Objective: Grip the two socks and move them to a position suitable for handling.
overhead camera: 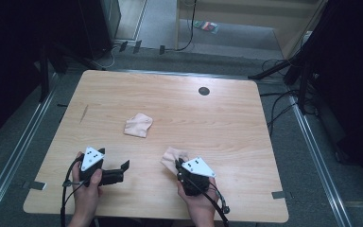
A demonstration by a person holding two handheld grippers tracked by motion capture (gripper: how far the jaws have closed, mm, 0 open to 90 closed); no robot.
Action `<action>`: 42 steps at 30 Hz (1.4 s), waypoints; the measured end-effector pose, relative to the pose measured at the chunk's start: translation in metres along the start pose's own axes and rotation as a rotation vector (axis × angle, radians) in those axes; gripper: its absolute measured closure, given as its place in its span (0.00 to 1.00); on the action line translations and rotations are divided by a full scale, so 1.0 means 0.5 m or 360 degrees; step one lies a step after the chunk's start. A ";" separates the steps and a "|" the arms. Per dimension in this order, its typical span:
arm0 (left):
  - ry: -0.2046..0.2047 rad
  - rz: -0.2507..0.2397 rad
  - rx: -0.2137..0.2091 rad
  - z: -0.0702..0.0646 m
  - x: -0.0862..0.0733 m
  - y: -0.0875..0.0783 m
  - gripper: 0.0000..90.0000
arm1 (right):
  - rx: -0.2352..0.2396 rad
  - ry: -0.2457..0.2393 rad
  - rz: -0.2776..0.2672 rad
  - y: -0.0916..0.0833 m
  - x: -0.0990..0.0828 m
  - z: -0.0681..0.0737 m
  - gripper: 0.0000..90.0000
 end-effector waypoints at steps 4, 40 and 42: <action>0.0050 0.0015 -0.0073 -0.033 -0.007 0.008 0.00 | -0.0012 -0.0009 0.0033 0.011 -0.008 0.015 0.94; 0.0017 0.0159 -0.0414 -0.100 -0.051 0.045 0.00 | 0.0240 -0.0079 0.0208 0.068 -0.033 -0.018 0.82; 0.0018 0.0165 -0.0409 -0.100 -0.052 0.046 0.00 | 0.0254 -0.0096 0.0200 0.066 -0.032 -0.014 0.86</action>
Point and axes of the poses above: each handheld gripper's, and its own axes: y roughly forward along the jaws, x roughly out of its top, z roughly to its left, the point moved 4 cm from there along y, roughly forward along the jaws, and after that the axes turned 8 degrees about -y, right-handed, at the moved point
